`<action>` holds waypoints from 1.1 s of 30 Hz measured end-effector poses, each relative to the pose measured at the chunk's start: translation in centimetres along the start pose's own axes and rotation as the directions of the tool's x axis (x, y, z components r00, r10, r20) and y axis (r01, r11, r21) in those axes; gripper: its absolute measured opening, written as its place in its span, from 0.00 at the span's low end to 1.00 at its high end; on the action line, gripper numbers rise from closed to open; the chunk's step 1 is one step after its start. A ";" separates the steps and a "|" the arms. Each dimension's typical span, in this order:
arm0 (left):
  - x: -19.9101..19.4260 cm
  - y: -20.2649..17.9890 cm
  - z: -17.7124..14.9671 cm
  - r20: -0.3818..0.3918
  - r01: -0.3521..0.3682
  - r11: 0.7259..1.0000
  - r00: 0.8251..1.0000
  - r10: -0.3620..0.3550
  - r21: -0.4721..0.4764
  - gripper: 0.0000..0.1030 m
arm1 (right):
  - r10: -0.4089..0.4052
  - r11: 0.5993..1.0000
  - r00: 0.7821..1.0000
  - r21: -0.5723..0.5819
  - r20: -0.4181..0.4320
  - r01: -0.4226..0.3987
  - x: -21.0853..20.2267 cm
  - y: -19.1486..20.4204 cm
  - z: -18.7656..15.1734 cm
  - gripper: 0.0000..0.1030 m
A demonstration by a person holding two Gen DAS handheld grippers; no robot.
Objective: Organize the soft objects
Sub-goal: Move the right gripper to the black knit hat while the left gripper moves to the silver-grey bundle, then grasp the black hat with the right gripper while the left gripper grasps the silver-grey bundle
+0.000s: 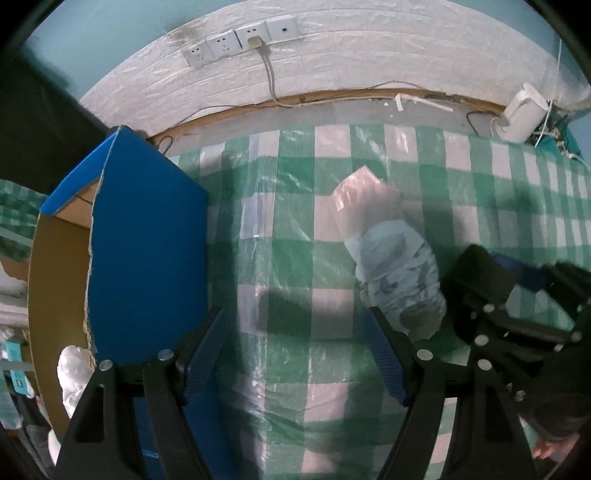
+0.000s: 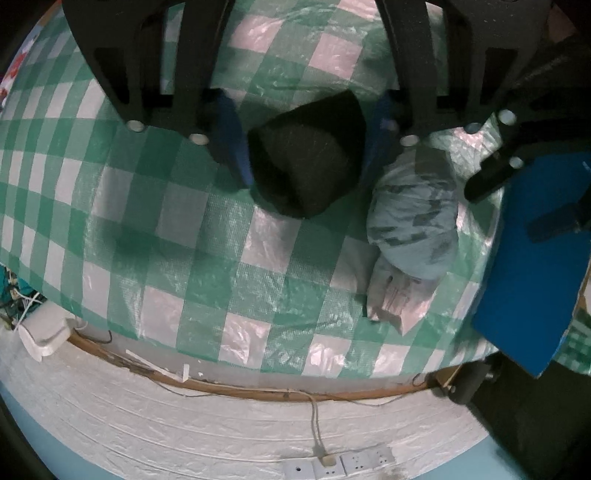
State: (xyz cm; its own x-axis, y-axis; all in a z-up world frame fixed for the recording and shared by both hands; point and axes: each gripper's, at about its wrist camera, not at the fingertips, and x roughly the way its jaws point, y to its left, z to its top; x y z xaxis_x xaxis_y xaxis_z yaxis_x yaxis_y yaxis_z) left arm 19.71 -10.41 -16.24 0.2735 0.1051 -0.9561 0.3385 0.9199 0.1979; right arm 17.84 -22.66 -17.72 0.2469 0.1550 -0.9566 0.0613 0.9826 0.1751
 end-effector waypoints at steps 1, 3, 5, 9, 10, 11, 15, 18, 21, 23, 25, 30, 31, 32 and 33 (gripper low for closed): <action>-0.1 0.1 0.1 0.001 0.007 1.000 1.000 -0.007 -0.006 0.76 | -0.002 1.000 1.000 -0.004 -0.002 0.002 0.0 0.0 -0.1 0.47; -0.5 0.2 0.5 0.003 0.032 0.999 0.999 -0.032 -0.022 0.79 | -0.010 1.000 1.000 -0.003 -0.002 0.010 -0.3 -0.3 -0.3 0.40; -1.0 0.1 1.0 0.003 0.062 0.997 0.998 -0.062 -0.042 0.80 | -0.022 1.000 1.000 0.006 0.000 0.022 -0.5 -0.6 -0.4 0.37; -1.3 -0.2 2.0 0.018 0.086 0.994 0.996 -0.085 -0.067 0.80 | -0.050 0.999 0.999 0.019 0.005 0.050 -1.3 -1.7 -1.1 0.36; -1.3 -0.5 2.2 0.016 0.085 0.994 0.996 -0.084 -0.067 0.80 | -0.051 0.998 0.999 0.024 0.004 0.051 -1.4 -1.9 -1.3 0.36; -1.1 -0.9 2.5 0.010 0.084 0.994 0.996 -0.084 -0.066 0.80 | -0.053 0.998 0.999 0.026 0.003 0.053 -1.5 -2.1 -1.5 0.35; -0.2 -2.3 3.1 -0.008 0.083 0.995 0.996 -0.084 -0.051 0.83 | -0.061 0.997 0.998 0.044 0.004 0.061 -2.4 -3.0 -2.3 0.35; 1.0 -3.0 3.6 -0.033 0.076 0.996 0.996 -0.077 -0.040 0.86 | -0.058 0.997 0.998 0.058 0.010 0.058 -3.0 -3.4 -2.6 0.35; 2.0 -3.8 3.7 -0.059 0.091 0.995 0.994 -0.093 -0.039 0.86 | -0.053 0.997 0.998 0.062 0.023 0.051 -3.7 -3.3 -2.7 0.36; 2.1 -4.0 3.6 -0.057 0.097 0.994 0.993 -0.099 -0.039 0.86 | -0.051 0.997 0.998 0.057 0.030 0.049 -4.0 -3.2 -2.6 0.36; 2.0 -4.1 3.4 -0.042 0.094 0.995 0.995 -0.095 -0.028 0.83 | -0.061 0.997 0.998 0.045 0.035 0.060 -4.3 -3.0 -2.6 0.36; 2.2 -4.7 2.8 -0.042 0.140 0.990 0.989 -0.140 -0.004 0.37 | -0.064 0.997 0.997 0.050 0.040 0.062 -4.8 -3.3 -3.1 0.36; 2.4 -4.8 2.6 -0.057 0.153 0.988 0.986 -0.154 -0.008 0.37 | -0.066 0.997 0.997 0.051 0.039 0.064 -4.9 -3.3 -3.2 0.36; 2.8 -5.0 2.3 -0.083 0.148 0.989 0.985 -0.148 -0.003 0.37 | -0.068 0.996 0.997 0.054 0.039 0.065 -4.9 -3.3 -3.2 0.36; 3.0 -5.2 2.1 -0.102 0.132 0.991 0.986 -0.131 0.007 0.36 | -0.068 0.996 0.997 0.057 0.038 0.066 -5.0 -3.4 -3.3 0.36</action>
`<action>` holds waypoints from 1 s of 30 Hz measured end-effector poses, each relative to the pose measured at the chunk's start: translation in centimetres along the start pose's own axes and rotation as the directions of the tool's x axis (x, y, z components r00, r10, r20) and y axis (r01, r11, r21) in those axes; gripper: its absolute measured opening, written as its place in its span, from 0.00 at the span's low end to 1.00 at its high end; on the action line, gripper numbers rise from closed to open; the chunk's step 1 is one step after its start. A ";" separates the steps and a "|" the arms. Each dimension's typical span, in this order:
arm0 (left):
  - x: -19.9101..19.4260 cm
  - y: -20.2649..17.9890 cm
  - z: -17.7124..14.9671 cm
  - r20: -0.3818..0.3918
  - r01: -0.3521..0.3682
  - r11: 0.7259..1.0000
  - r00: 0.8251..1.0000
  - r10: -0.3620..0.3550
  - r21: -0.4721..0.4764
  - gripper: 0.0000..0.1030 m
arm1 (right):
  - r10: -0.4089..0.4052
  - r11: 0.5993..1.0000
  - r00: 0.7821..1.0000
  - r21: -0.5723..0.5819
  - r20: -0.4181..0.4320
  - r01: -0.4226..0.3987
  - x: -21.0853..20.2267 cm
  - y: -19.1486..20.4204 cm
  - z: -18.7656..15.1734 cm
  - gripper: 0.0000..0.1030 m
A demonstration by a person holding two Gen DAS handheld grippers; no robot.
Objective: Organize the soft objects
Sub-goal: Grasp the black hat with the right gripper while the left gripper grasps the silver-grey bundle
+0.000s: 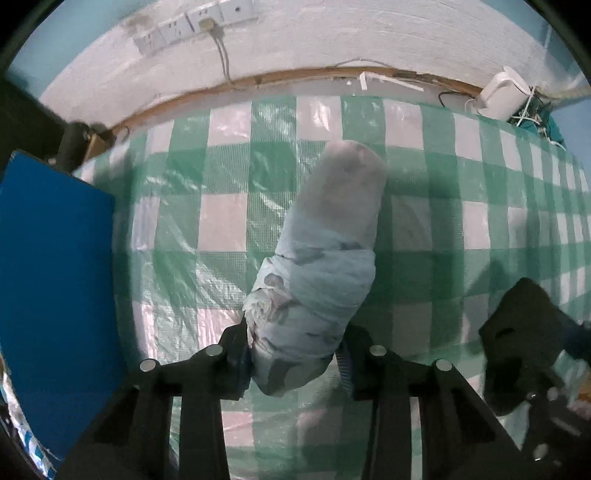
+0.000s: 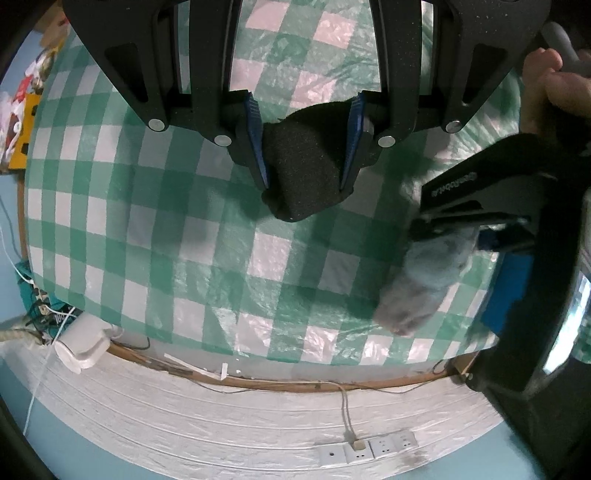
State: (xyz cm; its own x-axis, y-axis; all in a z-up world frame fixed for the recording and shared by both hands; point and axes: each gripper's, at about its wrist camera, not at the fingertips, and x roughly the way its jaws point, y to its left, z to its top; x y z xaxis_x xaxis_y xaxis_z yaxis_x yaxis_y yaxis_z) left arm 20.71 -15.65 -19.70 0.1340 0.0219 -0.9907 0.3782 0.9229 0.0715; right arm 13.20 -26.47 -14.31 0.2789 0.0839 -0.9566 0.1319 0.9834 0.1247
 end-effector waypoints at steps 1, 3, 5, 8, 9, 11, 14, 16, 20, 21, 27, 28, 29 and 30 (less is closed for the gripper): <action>-0.3 -0.3 -0.2 0.025 -0.017 1.000 1.000 0.016 0.016 0.36 | 0.000 1.000 1.000 0.002 0.001 0.000 -0.1 -0.1 -0.1 0.36; -0.4 -0.5 -0.4 0.031 -0.033 0.999 0.999 0.032 0.029 0.34 | 0.001 1.000 1.000 0.003 0.006 -0.001 -0.4 -0.1 -0.3 0.36; -0.5 -0.5 -0.5 0.035 -0.036 0.999 0.999 0.034 0.036 0.33 | 0.000 1.000 1.000 0.001 0.012 0.000 -0.8 -0.2 -0.5 0.36; -1.0 -0.6 -1.0 0.056 -0.049 0.998 0.997 0.046 0.046 0.32 | -0.003 1.000 1.000 -0.002 0.021 0.003 -1.3 -0.2 -0.6 0.36; -1.2 -0.6 -1.2 0.062 -0.054 0.997 0.997 0.051 0.049 0.32 | -0.003 1.000 1.000 -0.004 0.025 0.003 -1.5 -0.1 -0.7 0.36; -1.7 -0.5 -1.7 0.077 -0.063 0.996 0.995 0.058 0.057 0.31 | -0.006 1.000 1.000 -0.009 0.030 0.006 -1.8 -0.1 -0.8 0.36; -2.6 -0.5 -2.4 0.107 -0.083 0.994 0.991 0.075 0.068 0.31 | -0.010 1.000 0.999 -0.017 0.037 0.011 -2.3 0.1 -0.9 0.36; -3.4 -0.5 -2.9 0.129 -0.097 0.992 0.988 0.087 0.075 0.31 | -0.009 1.000 0.999 -0.023 0.043 0.010 -2.7 0.4 -0.9 0.36; -4.9 -0.2 -3.8 0.164 -0.120 0.989 0.981 0.105 0.083 0.31 | -0.013 0.999 0.998 -0.039 0.063 0.015 -3.7 1.0 -1.0 0.36; -5.3 -0.2 -4.0 0.173 -0.125 0.989 0.979 0.109 0.084 0.31 | -0.011 0.999 0.997 -0.044 0.071 0.014 -4.1 1.3 -1.1 0.36; -7.6 0.3 -5.5 0.219 -0.138 0.987 0.969 0.116 0.088 0.31 | -0.006 0.997 0.994 -0.073 0.105 0.013 -5.8 2.6 -1.3 0.36; -8.1 0.4 -5.9 0.228 -0.143 0.986 0.966 0.120 0.088 0.31 | -0.004 0.997 0.994 -0.079 0.110 0.013 -6.1 2.9 -1.4 0.36; -8.3 0.4 -6.1 0.234 -0.146 0.985 0.965 0.122 0.088 0.31 | -0.003 0.996 0.994 -0.084 0.113 0.013 -6.3 3.0 -1.3 0.36; -8.7 0.5 -6.4 0.240 -0.148 0.985 0.963 0.123 0.088 0.31 | -0.004 0.996 0.993 -0.088 0.117 0.014 -6.6 3.2 -1.4 0.36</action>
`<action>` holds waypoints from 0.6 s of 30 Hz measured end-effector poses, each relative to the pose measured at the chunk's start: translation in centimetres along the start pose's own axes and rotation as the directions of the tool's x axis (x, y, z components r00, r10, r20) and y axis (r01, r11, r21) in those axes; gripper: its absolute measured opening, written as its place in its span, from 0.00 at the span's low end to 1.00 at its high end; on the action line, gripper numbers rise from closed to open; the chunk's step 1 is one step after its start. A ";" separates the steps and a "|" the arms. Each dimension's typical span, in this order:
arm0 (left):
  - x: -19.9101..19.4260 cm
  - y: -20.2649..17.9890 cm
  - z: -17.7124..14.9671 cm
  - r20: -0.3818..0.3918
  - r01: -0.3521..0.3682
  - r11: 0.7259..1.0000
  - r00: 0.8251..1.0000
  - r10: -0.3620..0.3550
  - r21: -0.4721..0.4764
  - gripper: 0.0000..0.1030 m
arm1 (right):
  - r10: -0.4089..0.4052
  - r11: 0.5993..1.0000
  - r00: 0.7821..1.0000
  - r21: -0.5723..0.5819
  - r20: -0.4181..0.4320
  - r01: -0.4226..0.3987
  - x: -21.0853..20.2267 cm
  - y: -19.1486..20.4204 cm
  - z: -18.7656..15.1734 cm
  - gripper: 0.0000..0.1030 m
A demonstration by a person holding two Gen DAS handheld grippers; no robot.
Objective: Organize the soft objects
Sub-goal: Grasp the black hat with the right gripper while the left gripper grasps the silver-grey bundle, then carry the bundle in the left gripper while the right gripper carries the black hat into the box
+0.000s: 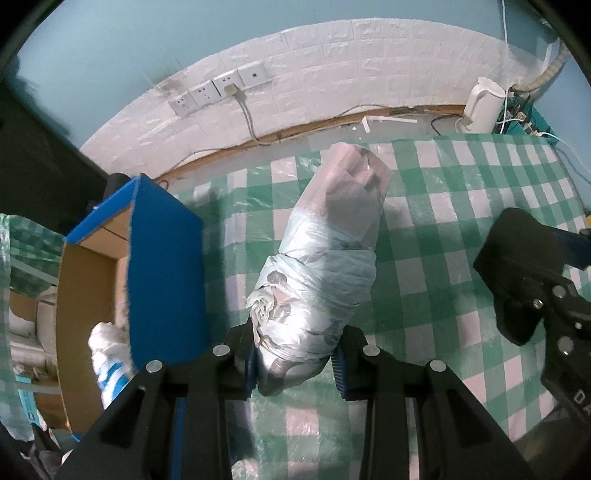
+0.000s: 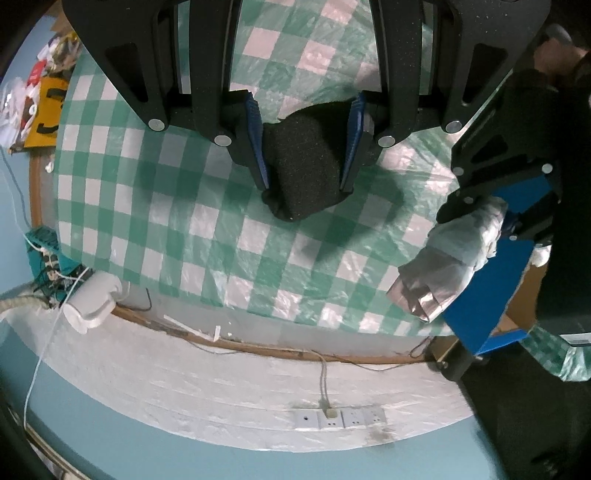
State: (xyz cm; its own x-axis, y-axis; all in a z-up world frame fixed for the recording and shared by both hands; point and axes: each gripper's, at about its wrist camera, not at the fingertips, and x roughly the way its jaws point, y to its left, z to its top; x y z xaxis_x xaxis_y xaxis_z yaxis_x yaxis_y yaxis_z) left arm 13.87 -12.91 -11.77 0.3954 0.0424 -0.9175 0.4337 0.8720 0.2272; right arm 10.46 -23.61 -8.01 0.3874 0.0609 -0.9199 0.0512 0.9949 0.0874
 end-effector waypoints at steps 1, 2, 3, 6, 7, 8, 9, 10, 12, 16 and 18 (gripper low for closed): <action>-0.4 0.1 -0.1 0.007 -0.001 1.000 1.000 0.001 0.000 0.31 | 0.000 1.000 1.000 -0.005 0.005 0.000 -0.3 0.2 0.0 0.36; -0.8 0.3 -0.3 0.013 -0.003 1.000 1.000 0.003 0.001 0.31 | 0.002 1.000 1.000 -0.008 0.008 -0.002 -0.4 0.3 0.0 0.36; -1.1 0.3 -0.4 0.018 -0.005 1.000 1.000 0.005 0.002 0.31 | 0.005 1.000 1.000 -0.013 0.012 -0.004 -0.7 0.5 0.0 0.36; -2.1 1.0 -0.6 0.034 -0.009 1.000 0.999 0.009 0.000 0.31 | 0.009 1.000 1.000 -0.021 0.024 -0.009 -1.4 1.0 0.0 0.36; -2.3 1.2 -0.8 0.040 -0.011 1.000 0.999 0.011 -0.003 0.31 | 0.014 1.000 1.000 -0.024 0.028 -0.014 -1.6 1.3 0.1 0.36; -2.6 1.4 -0.9 0.047 -0.013 1.000 0.999 0.014 -0.007 0.31 | 0.017 1.000 0.999 -0.024 0.030 -0.017 -1.7 1.4 0.1 0.36; -2.9 1.6 -1.1 0.052 -0.015 1.000 0.999 0.016 -0.009 0.31 | 0.024 0.999 0.999 -0.025 0.035 -0.023 -2.0 1.6 0.1 0.36; -3.2 1.9 -1.2 0.059 -0.020 1.000 0.998 0.020 -0.014 0.31 | 0.028 0.999 0.999 -0.027 0.038 -0.027 -2.1 1.7 0.1 0.36; -3.7 2.2 -1.5 0.067 -0.029 0.999 0.997 0.030 -0.019 0.31 | 0.033 0.999 0.998 -0.036 0.046 -0.031 -2.5 2.2 0.2 0.36; -4.6 3.5 -2.0 0.076 -0.027 0.999 0.997 0.030 -0.042 0.31 | 0.039 0.998 0.998 -0.053 0.059 -0.036 -3.1 3.1 0.5 0.36; -4.9 4.0 -2.1 0.084 -0.026 0.999 0.996 0.030 -0.047 0.31 | 0.041 0.997 0.997 -0.063 0.064 -0.037 -3.4 3.7 0.7 0.36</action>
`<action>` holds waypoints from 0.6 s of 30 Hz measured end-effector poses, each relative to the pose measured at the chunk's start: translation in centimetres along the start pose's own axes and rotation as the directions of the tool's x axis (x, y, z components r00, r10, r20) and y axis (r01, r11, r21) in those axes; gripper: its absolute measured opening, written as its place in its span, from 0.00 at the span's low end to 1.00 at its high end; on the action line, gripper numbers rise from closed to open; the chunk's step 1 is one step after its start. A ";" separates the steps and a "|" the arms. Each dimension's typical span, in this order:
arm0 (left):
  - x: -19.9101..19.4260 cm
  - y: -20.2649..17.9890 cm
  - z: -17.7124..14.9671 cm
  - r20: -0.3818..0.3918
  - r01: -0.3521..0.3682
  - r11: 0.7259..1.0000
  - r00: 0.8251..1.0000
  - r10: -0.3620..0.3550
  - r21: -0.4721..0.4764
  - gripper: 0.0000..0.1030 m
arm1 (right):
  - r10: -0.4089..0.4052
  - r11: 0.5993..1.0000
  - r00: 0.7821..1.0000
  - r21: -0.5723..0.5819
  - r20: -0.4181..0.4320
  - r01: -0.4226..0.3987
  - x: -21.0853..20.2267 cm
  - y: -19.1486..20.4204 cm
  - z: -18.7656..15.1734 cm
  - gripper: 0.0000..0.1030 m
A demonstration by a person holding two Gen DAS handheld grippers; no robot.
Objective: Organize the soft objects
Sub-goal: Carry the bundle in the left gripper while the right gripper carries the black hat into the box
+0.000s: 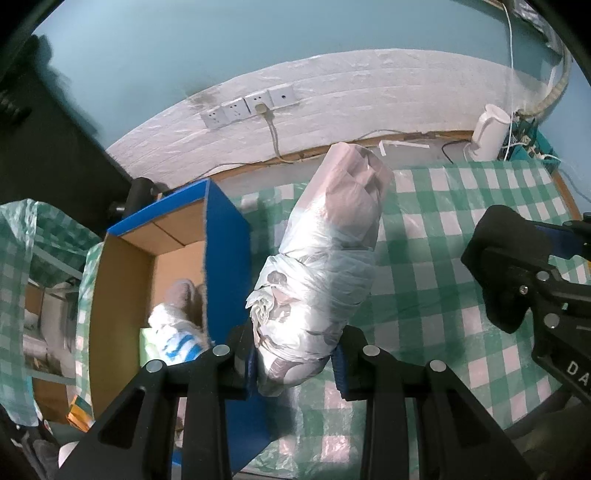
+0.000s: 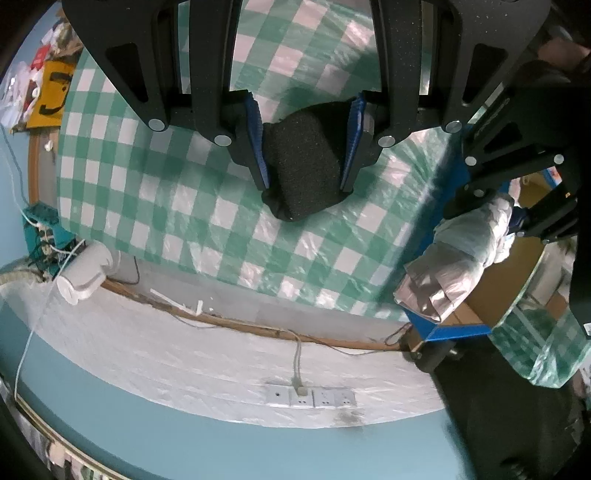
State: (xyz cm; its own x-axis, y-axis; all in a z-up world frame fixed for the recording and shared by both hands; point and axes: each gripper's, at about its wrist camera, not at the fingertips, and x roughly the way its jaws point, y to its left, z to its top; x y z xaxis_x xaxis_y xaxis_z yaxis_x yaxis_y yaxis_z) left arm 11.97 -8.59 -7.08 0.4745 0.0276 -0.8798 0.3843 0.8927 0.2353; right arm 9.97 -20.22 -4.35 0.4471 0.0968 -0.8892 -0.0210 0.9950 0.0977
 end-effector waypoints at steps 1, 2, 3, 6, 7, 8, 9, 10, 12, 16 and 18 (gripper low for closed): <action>-0.2 0.3 0.0 0.005 -0.001 1.000 1.000 0.001 -0.005 0.31 | 0.002 1.000 1.000 -0.007 0.004 -0.002 -0.1 0.3 0.1 0.36; -0.5 0.5 -0.1 0.010 -0.001 1.000 1.000 0.001 -0.008 0.31 | 0.002 1.000 1.000 -0.011 0.006 -0.002 -0.2 0.6 0.2 0.36; -0.7 0.7 -0.2 0.014 -0.001 1.000 1.000 0.001 -0.012 0.31 | 0.004 1.000 1.000 -0.016 0.008 -0.004 -0.3 0.9 0.3 0.36; -1.4 1.5 -0.4 0.028 -0.007 1.000 1.000 0.008 -0.023 0.31 | 0.009 1.000 1.000 -0.030 0.014 -0.009 -0.6 1.7 0.5 0.36; -1.6 1.9 -0.5 0.032 -0.011 1.000 0.999 0.012 -0.029 0.31 | 0.011 0.999 1.000 -0.037 0.016 -0.011 -0.6 2.1 0.7 0.36; -1.8 2.1 -0.6 0.034 -0.012 0.999 0.999 0.013 -0.034 0.31 | 0.013 0.999 1.000 -0.042 0.018 -0.012 -0.7 2.4 0.7 0.36; -1.9 2.4 -0.7 0.036 -0.014 0.999 0.999 0.015 -0.038 0.31 | 0.016 0.999 1.000 -0.048 0.020 -0.015 -0.8 2.8 0.8 0.36; -2.1 2.8 -0.8 0.038 -0.016 0.999 0.999 0.017 -0.044 0.31 | 0.019 0.998 1.000 -0.055 0.022 -0.018 -0.8 3.2 0.9 0.36; -2.3 3.2 -0.9 0.043 -0.018 0.998 0.999 0.020 -0.054 0.31 | 0.025 0.998 0.999 -0.064 0.023 -0.024 -0.9 3.8 1.0 0.36; -2.8 4.4 -1.3 0.053 -0.025 0.997 0.998 0.029 -0.075 0.31 | 0.035 0.996 0.999 -0.084 0.024 -0.033 -0.9 5.2 1.4 0.36; -2.9 5.0 -1.5 0.055 -0.024 0.996 0.998 0.028 -0.084 0.31 | 0.041 0.995 0.999 -0.096 0.025 -0.039 -0.9 5.9 1.6 0.36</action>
State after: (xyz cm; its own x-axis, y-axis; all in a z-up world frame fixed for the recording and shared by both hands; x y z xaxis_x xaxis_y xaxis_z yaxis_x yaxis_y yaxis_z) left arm 11.33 -3.56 -3.95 0.5282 0.0282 -0.8486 0.3050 0.9265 0.2206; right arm 10.88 -14.44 -2.29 0.4683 0.1371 -0.8729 -0.1245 0.9883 0.0884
